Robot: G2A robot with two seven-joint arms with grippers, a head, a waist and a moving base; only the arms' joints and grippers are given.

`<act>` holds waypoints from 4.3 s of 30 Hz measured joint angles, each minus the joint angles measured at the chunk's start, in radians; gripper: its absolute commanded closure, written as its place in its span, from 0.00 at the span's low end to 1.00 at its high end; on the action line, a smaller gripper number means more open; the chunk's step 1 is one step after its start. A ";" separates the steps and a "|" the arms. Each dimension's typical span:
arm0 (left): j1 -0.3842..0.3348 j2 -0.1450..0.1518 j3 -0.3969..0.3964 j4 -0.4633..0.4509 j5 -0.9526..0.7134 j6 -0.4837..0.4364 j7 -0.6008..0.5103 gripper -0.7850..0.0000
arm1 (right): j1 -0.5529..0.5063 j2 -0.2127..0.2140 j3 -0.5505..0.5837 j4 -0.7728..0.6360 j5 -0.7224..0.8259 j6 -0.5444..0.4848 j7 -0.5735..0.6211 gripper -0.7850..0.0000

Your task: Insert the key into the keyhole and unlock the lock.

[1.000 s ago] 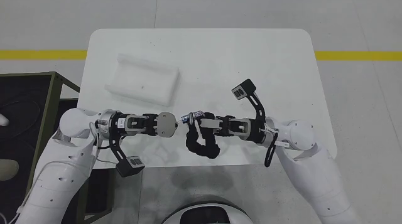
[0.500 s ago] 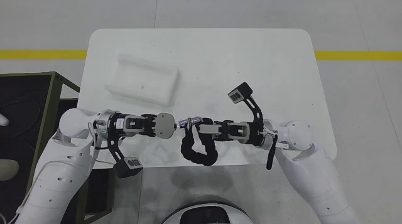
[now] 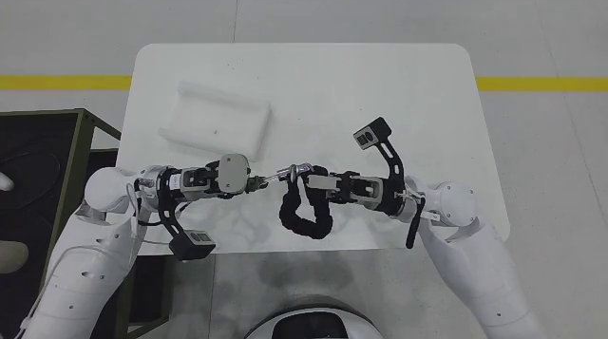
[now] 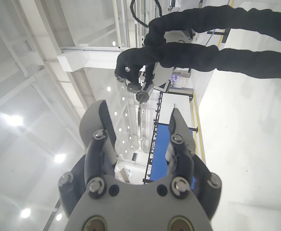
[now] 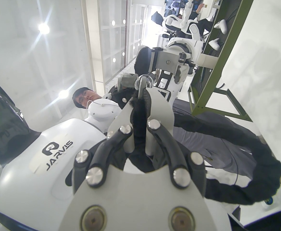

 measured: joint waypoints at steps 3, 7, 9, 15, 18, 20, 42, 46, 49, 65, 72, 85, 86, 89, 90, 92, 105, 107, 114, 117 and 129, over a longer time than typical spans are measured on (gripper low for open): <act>0.010 0.001 -0.007 0.003 -0.004 0.004 -0.001 0.68 | -0.002 0.002 0.006 0.003 0.000 -0.001 -0.003 1.00; 0.019 0.002 -0.011 -0.001 -0.017 0.005 -0.010 1.00 | -0.004 0.004 0.010 0.003 -0.011 0.001 -0.014 1.00; 0.021 0.003 -0.012 -0.005 -0.010 0.006 -0.016 1.00 | -0.005 0.004 0.010 0.001 -0.013 0.000 -0.016 1.00; 0.024 0.004 -0.008 -0.014 0.011 0.010 -0.030 1.00 | -0.008 0.006 0.009 -0.002 -0.012 -0.004 -0.020 1.00; 0.027 0.005 -0.006 -0.017 0.018 0.014 -0.034 1.00 | -0.010 0.008 0.012 -0.002 -0.012 -0.007 -0.017 1.00; 0.028 0.005 -0.005 -0.018 0.024 0.017 -0.039 1.00 | -0.012 0.009 0.013 -0.002 -0.012 -0.008 -0.016 1.00; 0.031 0.011 0.006 -0.043 0.072 0.018 -0.071 1.00 | -0.002 0.020 0.007 -0.032 -0.132 -0.040 -0.047 1.00; 0.031 0.012 0.007 -0.045 0.086 0.028 -0.087 1.00 | -0.005 0.022 0.003 -0.035 -0.150 -0.034 -0.058 1.00; 0.030 0.012 0.009 -0.046 0.090 0.033 -0.094 1.00 | -0.005 0.021 -0.004 -0.032 -0.128 -0.027 -0.058 1.00; 0.025 0.014 0.025 -0.045 0.094 0.041 -0.108 0.00 | 0.000 0.024 -0.022 -0.030 -0.141 -0.038 -0.074 1.00; 0.026 0.013 0.019 -0.029 0.019 0.025 -0.101 0.00 | 0.002 0.025 -0.013 -0.014 -0.103 -0.048 -0.085 1.00; 0.036 0.016 -0.026 0.038 -0.030 -0.024 -0.171 0.00 | -0.006 0.032 0.048 0.018 -0.014 -0.050 -0.066 1.00; 0.036 0.016 -0.026 0.038 -0.030 -0.024 -0.171 0.00 | -0.006 0.032 0.048 0.018 -0.014 -0.050 -0.066 1.00; 0.036 0.016 -0.026 0.038 -0.030 -0.024 -0.171 0.00 | -0.006 0.032 0.048 0.018 -0.014 -0.050 -0.066 1.00; 0.036 0.016 -0.026 0.038 -0.030 -0.024 -0.171 0.00 | -0.006 0.032 0.048 0.018 -0.014 -0.050 -0.066 1.00; 0.037 0.016 -0.025 0.038 -0.031 -0.025 -0.173 0.00 | -0.009 0.032 0.047 0.014 -0.022 -0.047 -0.073 1.00; -0.088 0.042 -0.053 0.076 -0.563 -0.962 -0.291 0.00 | 0.070 0.038 0.118 0.131 0.001 -0.121 -0.001 1.00; -0.091 0.047 -0.019 0.068 -0.692 -1.049 -0.391 0.00 | 0.087 0.037 0.117 0.156 0.015 -0.124 0.021 1.00; -0.101 0.045 0.032 0.125 -0.930 -1.144 -0.571 0.00 | 0.108 0.037 0.113 0.181 0.023 -0.120 0.058 1.00; -0.101 0.045 0.032 0.124 -0.918 -1.144 -0.553 0.00 | 0.107 0.037 0.113 0.181 0.023 -0.120 0.057 1.00; -0.117 0.106 0.356 0.143 -1.761 -1.143 -1.156 0.00 | 0.090 0.030 0.087 0.169 -0.038 -0.164 -0.023 1.00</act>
